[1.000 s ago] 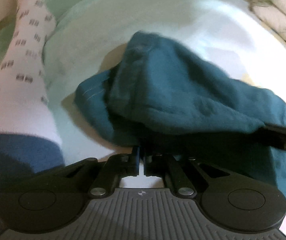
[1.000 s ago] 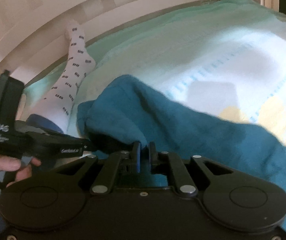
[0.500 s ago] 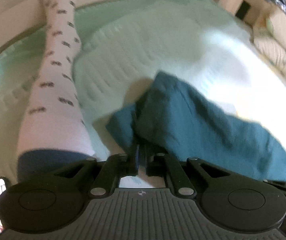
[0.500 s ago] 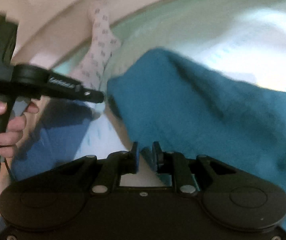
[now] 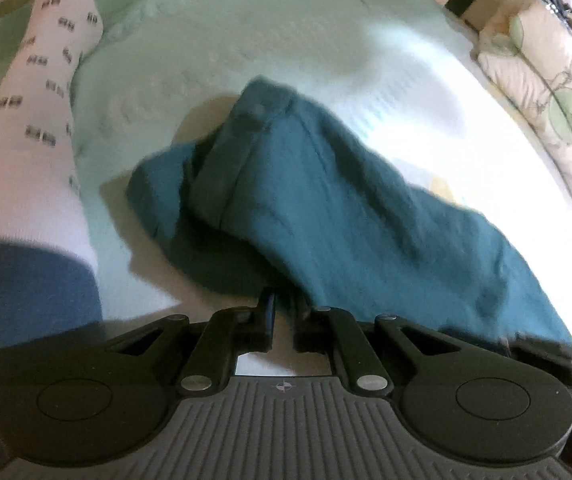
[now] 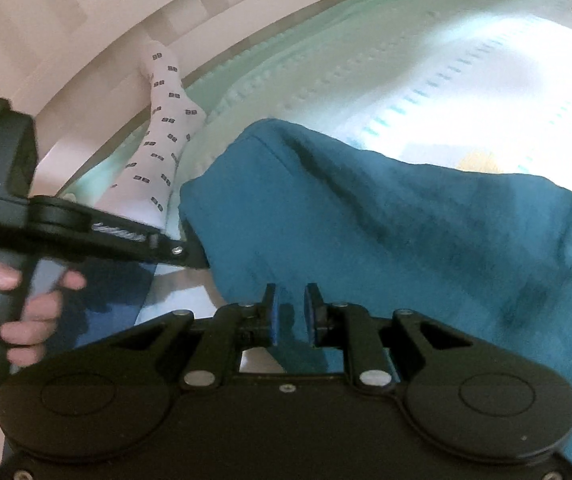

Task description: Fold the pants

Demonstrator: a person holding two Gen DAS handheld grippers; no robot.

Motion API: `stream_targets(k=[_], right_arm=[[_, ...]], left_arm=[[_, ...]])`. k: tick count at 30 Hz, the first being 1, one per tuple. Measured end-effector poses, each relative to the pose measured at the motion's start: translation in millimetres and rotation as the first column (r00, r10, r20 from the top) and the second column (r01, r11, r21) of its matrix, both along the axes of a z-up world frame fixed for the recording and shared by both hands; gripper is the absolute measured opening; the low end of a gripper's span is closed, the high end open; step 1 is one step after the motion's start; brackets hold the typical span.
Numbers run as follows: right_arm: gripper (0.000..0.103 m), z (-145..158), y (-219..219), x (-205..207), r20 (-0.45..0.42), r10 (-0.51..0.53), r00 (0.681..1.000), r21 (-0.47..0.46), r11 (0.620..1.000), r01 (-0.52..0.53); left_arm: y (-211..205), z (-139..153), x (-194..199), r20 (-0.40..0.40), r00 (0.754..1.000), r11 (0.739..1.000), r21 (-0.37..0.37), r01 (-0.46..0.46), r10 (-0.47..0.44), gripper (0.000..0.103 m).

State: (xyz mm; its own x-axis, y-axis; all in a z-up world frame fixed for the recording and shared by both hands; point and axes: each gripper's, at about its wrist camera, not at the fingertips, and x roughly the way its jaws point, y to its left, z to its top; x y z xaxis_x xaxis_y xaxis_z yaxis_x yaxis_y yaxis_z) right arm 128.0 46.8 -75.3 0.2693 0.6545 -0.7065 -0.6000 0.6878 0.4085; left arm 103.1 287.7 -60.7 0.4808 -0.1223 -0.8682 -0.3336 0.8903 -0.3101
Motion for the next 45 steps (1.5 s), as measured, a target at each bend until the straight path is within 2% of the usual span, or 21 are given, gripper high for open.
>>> stream_targets(k=[4,6,10,13,17,20,23,26,30,32,33,35,38,40,41,44,45], right_arm=[[0.026,-1.0,-2.1,0.8,0.001,-0.009,1.000,-0.003,1.000,0.009],[0.026,-2.4,-3.5,1.4,-0.005,-0.017,1.000,-0.003,1.000,0.017],[0.026,-3.8,-6.7,1.8,-0.004,-0.032,0.999,-0.007,0.999,0.032],[0.026,-5.3,-9.0,3.7,-0.002,-0.045,0.999,-0.007,0.999,0.045],[0.026,-5.5,-14.5,12.9,0.009,-0.079,0.997,-0.007,0.997,0.079],[0.026,-2.7,-22.7,27.8,0.031,-0.125,0.992,-0.018,0.992,0.126],[0.026,-1.8,-34.0,46.2,0.041,-0.172,0.984,-0.027,0.985,0.173],[0.026,-5.1,-42.2,63.9,0.048,-0.199,0.979,-0.052,0.978,0.202],[0.026,-22.3,-45.5,87.0,0.054,-0.222,0.973,-0.113,0.967,0.227],[0.025,-35.6,-45.0,100.0,0.048,-0.242,0.969,-0.154,0.957,0.247],[0.021,-41.7,-43.5,105.6,0.045,-0.258,0.965,-0.176,0.949,0.262],[0.006,-49.9,-46.2,113.9,0.044,-0.294,0.955,-0.170,0.940,0.297],[0.005,-45.8,-49.8,116.8,0.019,-0.315,0.949,-0.152,0.937,0.314],[0.015,-36.4,-53.5,110.9,0.037,-0.310,0.950,-0.143,0.939,0.312],[0.026,-29.7,-58.1,105.5,0.042,-0.315,0.948,-0.131,0.939,0.318],[0.033,-7.5,-83.1,87.6,0.031,-0.355,0.934,-0.061,0.932,0.356],[0.039,-0.9,-94.0,80.5,0.021,-0.372,0.928,-0.034,0.927,0.373]], left_arm=[[13.5,22.1,3.2,0.164,0.985,0.995,0.076,-0.057,0.044,0.007],[27.0,32.8,4.1,0.214,0.972,0.988,0.098,-0.122,0.099,0.008],[49.7,44.2,6.3,0.230,0.955,0.967,0.125,-0.222,0.190,0.008],[51.8,49.5,7.5,0.210,0.959,0.960,0.164,-0.226,0.190,0.008],[32.9,49.9,18.4,0.196,0.976,0.966,0.216,-0.143,0.100,0.008],[12.2,37.3,38.7,0.144,0.990,0.975,0.220,-0.018,-0.014,0.008],[-13.5,22.2,61.9,0.100,0.984,0.965,0.235,0.119,-0.146,0.008],[-30.0,2.1,81.4,0.070,0.971,0.953,0.221,0.207,-0.227,0.008],[-33.2,-27.0,91.5,0.000,0.976,0.940,0.270,0.208,-0.216,0.008],[-25.3,-35.1,85.8,0.027,0.980,0.951,0.247,0.185,-0.197,0.008],[-20.2,-36.4,82.9,0.042,0.981,0.958,0.229,0.174,-0.188,0.009],[-18.2,-37.4,78.2,0.044,0.982,0.959,0.226,0.171,-0.185,0.009],[-20.9,-36.7,80.6,0.028,0.980,0.951,0.245,0.186,-0.199,0.009],[-25.5,-31.2,82.1,0.013,0.983,0.947,0.271,0.175,-0.185,0.009],[-30.1,-26.7,80.8,0.014,0.984,0.942,0.291,0.166,-0.178,0.009],[-49.8,-7.5,71.4,0.042,0.981,0.931,0.324,0.165,-0.189,0.008],[-57.5,-3.3,67.6,0.047,0.978,0.930,0.323,0.176,-0.201,0.008]])
